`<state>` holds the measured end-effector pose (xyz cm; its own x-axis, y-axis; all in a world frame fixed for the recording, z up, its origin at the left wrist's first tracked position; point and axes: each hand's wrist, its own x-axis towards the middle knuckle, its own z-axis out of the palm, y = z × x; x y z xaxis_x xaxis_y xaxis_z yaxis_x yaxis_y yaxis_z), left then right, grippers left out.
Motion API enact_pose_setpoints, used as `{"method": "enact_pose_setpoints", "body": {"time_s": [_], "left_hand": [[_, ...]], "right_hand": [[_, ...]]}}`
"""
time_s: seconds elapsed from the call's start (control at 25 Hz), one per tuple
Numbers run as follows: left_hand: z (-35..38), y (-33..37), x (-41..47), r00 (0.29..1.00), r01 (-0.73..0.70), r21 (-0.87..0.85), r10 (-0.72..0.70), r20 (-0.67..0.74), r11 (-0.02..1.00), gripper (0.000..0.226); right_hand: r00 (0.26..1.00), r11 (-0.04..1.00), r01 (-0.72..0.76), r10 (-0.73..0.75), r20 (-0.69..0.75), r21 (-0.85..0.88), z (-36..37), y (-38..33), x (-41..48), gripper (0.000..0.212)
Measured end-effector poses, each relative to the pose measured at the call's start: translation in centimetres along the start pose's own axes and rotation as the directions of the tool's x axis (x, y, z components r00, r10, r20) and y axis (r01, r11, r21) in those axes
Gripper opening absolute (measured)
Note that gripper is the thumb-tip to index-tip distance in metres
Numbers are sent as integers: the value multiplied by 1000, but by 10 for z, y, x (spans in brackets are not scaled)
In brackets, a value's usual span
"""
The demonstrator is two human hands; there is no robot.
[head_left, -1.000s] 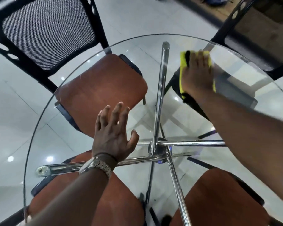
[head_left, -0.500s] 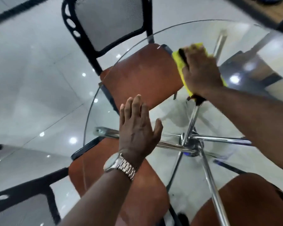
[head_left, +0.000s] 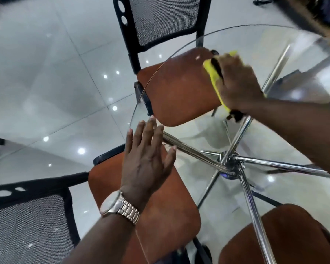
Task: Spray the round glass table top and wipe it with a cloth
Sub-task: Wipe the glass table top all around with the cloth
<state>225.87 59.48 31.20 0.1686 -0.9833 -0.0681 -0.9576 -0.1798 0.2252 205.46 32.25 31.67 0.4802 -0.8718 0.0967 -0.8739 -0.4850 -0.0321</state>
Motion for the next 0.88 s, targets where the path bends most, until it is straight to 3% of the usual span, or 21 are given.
{"method": "enact_pose_setpoints", "body": {"time_s": [0.08,0.12,0.2,0.28,0.36,0.4,0.44,0.52,0.56,0.64,0.76,0.88], "left_hand": [[0,-12,-6,1000,16,21,-16,-11,1000,69],[-1,-15,-15,999,45,13,-45,-15,999,69],[-4,-21,-40,988,147,-52,-150,-49,988,67],[-8,-27,-70,972,211,-148,-224,-77,966,63],[-5,-33,-95,973,200,-204,-218,-70,958,66],[-3,-36,-104,977,185,-200,-202,-66,962,68],[0,-38,-112,980,179,-198,-193,-55,964,69],[4,-36,-126,978,192,-227,-206,-39,955,66],[4,-32,-133,973,203,-257,-224,-56,945,61],[1,-26,-145,954,225,-327,-275,-116,918,48],[-8,-19,-158,909,219,-359,-323,-262,907,53],[-9,-3,-171,939,174,-261,-240,-245,949,50]], "right_hand": [[980,981,-194,194,41,6,3,-47,36,67],[983,987,-163,163,80,0,8,-82,35,69],[987,993,119,-119,108,11,6,-143,-6,68],[910,912,411,-410,62,-4,5,-152,-84,64],[804,810,585,-586,96,41,-1,-119,-141,63],[789,796,602,-604,109,62,-3,-100,-138,63],[830,838,542,-546,118,65,-4,-89,-123,63],[963,966,253,-257,78,55,-6,-100,-84,63],[984,986,152,-157,82,61,-6,-120,-73,65],[980,980,174,-181,83,93,-4,-168,-96,67],[899,893,433,-438,14,124,-10,-200,-222,65],[723,735,658,-677,135,164,-28,-135,-326,65]]}}
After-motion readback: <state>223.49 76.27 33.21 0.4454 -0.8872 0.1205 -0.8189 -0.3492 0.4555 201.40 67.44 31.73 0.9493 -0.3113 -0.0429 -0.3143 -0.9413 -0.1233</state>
